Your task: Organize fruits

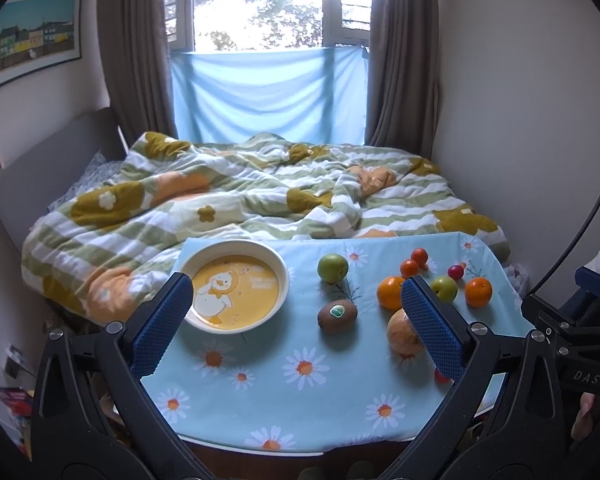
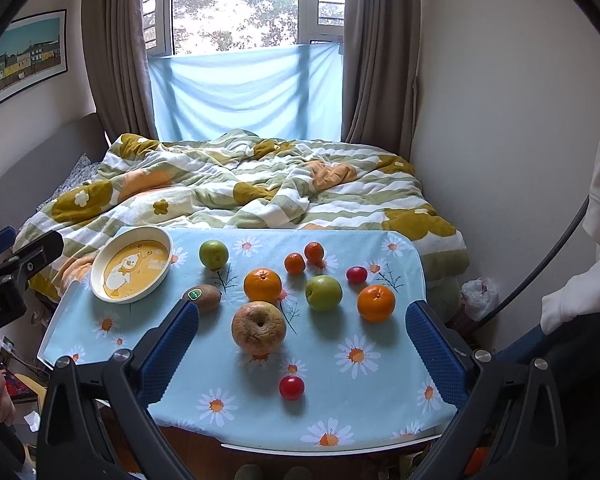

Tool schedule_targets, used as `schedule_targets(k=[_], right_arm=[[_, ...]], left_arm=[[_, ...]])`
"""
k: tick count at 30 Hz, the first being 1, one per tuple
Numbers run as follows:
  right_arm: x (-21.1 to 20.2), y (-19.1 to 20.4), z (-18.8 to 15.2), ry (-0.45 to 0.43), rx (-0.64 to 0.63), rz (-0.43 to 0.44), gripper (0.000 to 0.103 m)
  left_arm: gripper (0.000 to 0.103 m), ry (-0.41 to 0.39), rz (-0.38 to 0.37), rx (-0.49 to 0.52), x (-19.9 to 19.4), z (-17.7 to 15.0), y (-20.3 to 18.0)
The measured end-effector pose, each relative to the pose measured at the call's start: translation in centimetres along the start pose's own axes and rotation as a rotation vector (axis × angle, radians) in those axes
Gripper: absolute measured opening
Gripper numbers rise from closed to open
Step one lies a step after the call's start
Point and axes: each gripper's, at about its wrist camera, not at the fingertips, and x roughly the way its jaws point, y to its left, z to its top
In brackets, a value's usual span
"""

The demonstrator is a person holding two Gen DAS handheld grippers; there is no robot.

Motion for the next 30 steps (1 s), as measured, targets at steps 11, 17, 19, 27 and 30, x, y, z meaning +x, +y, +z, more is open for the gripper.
schedule_targets(k=[11,17,19,27,30], right_arm=[[-1.4,-0.3,0.4,0.004,0.057,-0.025,0.103],[0.0,-2.3,-0.6,0.014,0.066,-0.017,0.103],[0.5,-3.3,-0.8,0.009,0.047,-0.011,0.103],[5.4,-7.5,-1.8,0.036,-0.089,0.030,0.103],[7.6,-8.9,-2.1,0.045,-0.148,0.053,0.103]], left_arm=[[0.103,0.057,-0.105,0.043,0.9,0.2,0.0],[0.103,0.114,-0.158,0.048,3.0,-1.3,-1.9],[0.103,0.135,-0.175,0.047,3.7,-2.0,-2.9],[0.103,0.204,-0.187,0.038,7.8,-4.7,-8.4],[0.103,0.218,-0.177,0.063,9.7,-5.8,-11.1]])
